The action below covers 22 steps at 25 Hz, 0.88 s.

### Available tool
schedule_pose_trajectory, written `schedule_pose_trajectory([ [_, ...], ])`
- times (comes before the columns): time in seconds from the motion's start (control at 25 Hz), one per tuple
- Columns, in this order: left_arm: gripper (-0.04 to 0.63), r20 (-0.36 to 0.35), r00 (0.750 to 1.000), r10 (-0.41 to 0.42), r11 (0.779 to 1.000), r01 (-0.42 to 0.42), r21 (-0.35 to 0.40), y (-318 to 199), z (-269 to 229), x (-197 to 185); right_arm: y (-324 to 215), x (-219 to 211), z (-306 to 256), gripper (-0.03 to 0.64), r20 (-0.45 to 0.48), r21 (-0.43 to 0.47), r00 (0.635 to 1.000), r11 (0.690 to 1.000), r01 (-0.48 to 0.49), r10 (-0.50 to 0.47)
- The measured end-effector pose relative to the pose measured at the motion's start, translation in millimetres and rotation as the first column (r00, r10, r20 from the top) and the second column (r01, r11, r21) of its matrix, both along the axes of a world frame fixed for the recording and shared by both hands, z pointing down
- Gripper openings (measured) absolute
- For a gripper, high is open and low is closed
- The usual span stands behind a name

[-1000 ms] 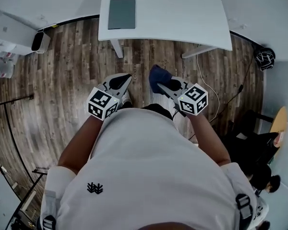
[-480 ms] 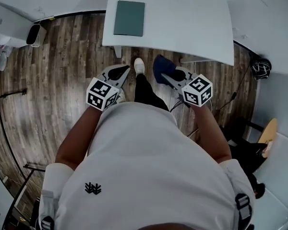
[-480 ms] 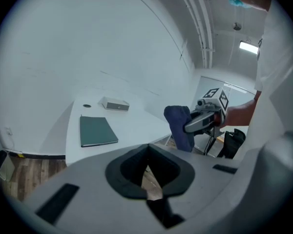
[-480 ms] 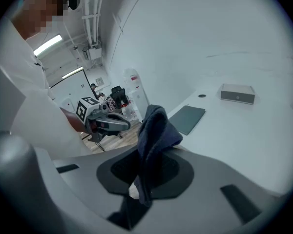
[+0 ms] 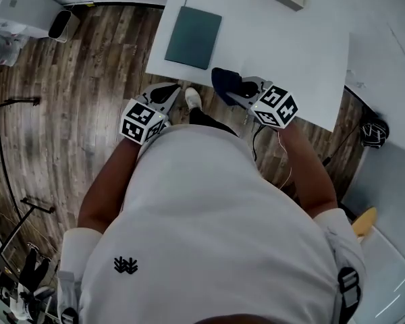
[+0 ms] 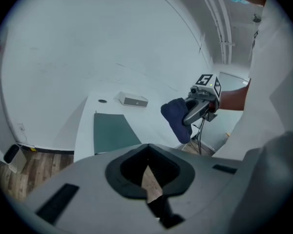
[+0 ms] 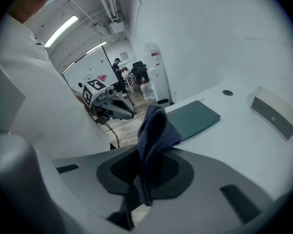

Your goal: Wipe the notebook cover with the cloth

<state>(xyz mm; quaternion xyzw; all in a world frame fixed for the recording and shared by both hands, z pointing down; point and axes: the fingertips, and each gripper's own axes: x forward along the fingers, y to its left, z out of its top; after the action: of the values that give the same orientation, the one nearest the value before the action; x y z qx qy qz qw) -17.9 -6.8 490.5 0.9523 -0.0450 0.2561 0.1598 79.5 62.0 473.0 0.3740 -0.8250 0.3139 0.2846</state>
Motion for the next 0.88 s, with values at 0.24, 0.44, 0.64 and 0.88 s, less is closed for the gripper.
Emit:
schedule_pose_trajectory([
  [0.24, 0.006, 0.065, 0.991, -0.113, 0.994, 0.113, -0.006, -27.0, 32.8, 29.5, -39.1, 25.8, 28.2, 0.048, -0.024, -0.074, 0.969, 0.967, 0.245, -0.247],
  [0.44, 0.006, 0.104, 0.980, -0.172, 0.985, 0.173, 0.000, -50.4, 58.2, 48.9, -62.1, 29.3, 59.5, 0.048, -0.018, -0.161, 0.916, 0.905, 0.393, -0.400],
  [0.64, 0.007, 0.129, 0.976, -0.173, 0.983, 0.178, -0.031, -56.7, 76.6, 61.7, -73.6, 22.1, 85.8, 0.048, -0.022, -0.221, 0.863, 0.844, 0.488, -0.505],
  [0.88, 0.006, 0.172, 0.972, -0.158, 0.987, 0.161, -0.005, -64.8, 96.1, 71.9, -85.2, 21.7, 102.9, 0.048, -0.001, -0.286, 0.837, 0.802, 0.524, -0.547],
])
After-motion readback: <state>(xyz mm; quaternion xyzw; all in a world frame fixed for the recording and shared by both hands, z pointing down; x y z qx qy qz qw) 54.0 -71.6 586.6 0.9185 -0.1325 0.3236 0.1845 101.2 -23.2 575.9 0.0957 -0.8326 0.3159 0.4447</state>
